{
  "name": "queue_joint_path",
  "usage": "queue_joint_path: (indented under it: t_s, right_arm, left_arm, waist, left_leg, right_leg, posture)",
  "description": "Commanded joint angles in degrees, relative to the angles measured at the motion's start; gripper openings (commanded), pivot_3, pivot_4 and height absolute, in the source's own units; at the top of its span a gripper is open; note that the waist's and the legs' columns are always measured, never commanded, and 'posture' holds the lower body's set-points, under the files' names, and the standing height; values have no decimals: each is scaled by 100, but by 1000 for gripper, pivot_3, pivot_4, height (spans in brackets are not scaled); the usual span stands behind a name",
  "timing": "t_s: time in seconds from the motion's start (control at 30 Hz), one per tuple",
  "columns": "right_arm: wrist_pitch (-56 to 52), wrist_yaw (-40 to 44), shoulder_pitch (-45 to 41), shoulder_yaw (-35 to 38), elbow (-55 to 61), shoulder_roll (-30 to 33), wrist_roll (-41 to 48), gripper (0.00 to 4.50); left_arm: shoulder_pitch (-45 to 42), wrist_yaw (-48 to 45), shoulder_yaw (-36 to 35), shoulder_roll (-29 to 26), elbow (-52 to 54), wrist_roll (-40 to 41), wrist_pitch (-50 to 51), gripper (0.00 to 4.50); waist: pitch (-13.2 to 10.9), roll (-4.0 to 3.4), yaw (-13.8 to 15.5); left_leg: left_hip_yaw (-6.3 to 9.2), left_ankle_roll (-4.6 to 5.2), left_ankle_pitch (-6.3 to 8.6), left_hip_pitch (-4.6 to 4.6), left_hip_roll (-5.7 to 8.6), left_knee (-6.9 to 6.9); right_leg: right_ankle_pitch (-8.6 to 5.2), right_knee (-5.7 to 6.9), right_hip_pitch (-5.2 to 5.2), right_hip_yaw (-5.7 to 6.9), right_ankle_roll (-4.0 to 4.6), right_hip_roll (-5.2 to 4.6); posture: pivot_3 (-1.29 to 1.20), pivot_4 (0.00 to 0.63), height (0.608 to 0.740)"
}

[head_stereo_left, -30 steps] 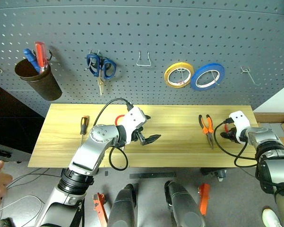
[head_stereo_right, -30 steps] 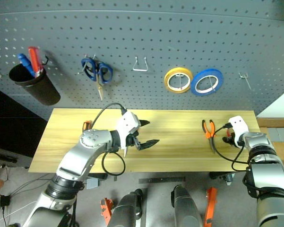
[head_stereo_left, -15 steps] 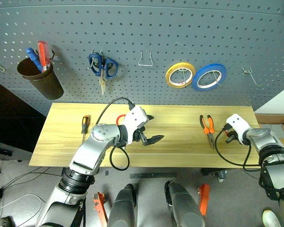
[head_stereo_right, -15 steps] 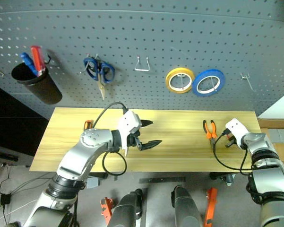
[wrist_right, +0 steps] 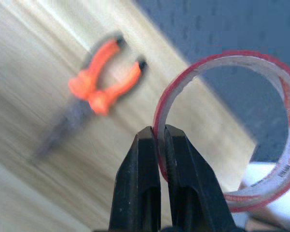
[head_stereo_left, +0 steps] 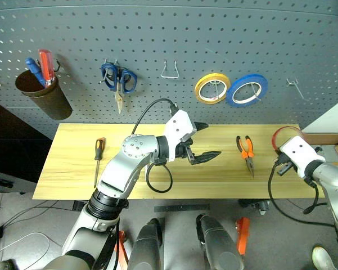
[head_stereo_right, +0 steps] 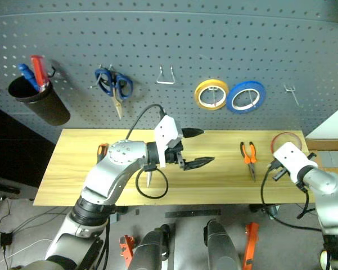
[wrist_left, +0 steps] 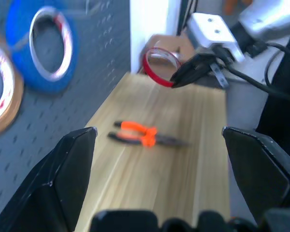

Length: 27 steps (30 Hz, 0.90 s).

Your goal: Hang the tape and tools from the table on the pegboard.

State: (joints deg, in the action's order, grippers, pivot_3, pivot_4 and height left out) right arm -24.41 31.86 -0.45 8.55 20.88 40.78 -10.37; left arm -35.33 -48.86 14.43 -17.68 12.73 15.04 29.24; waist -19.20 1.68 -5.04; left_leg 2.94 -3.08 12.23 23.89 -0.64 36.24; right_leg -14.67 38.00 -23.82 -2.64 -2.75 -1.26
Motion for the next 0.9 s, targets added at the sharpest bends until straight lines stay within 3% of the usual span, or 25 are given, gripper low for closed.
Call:
queue_joint_path:
  t_s: [0.03, 0.2, 0.37, 0.53, 0.83, 0.9]
  right_arm:
    - [57, -522, 201, -19, 1171, -69, -630, 28]
    - [212, -972, -696, 184, 930, -90, -770, 28]
    - [890, -986, -1641, 17, -536, 257, -691, 28]
    - [1100, -1078, -2346, 80, -1826, 144, -389, 28]
    - [1007, -1162, -2650, 303, -2688, -378, 421, 28]
    - [751, -1189, -2431, 387, -2376, -592, 630, 398]
  left_arm:
    - [-126, -11, -112, 60, 3, 140, -191, 4500]
    - [-283, -33, -82, 181, -196, 169, -372, 4500]
    - [-394, -41, -80, 261, -284, 157, -456, 4500]
    - [-365, -27, -78, 235, -263, 153, -461, 4500]
    - [-285, 48, -86, 219, -231, 129, -480, 4500]
    - [-267, 55, -112, 181, -239, 131, -486, 4500]
  waist:
    - [0, 0, -22]
    - [-1, 2, -76]
    - [-2, 3, -87]
    - [-3, 2, -100]
    - [-3, 1, -101]
    - [-4, 1, -100]
  left_leg:
    - [-4, 0, 0, -1, -1, 2]
    - [-12, 0, -4, 2, 1, 24]
    - [-8, 3, -2, 16, 0, 22]
    - [-7, 6, 0, 49, 2, 25]
    - [-3, 11, 3, 52, 3, 39]
    - [-3, 11, 3, 52, 3, 43]
  right_leg:
    - [0, -2, -2, -5, 0, 2]
    - [12, 1, -4, -15, -15, 4]
    - [11, -13, -4, -9, -14, 5]
    - [29, -3, -35, -5, 15, 1]
    - [30, 6, -34, -3, 16, -1]
    - [30, 9, -34, -4, 15, 0]
  posture:
    - [-201, 356, 740]
    - [-205, 352, 740]
    - [-201, 353, 740]
    - [-188, 352, 740]
    - [-175, 348, 740]
    - [-176, 348, 740]
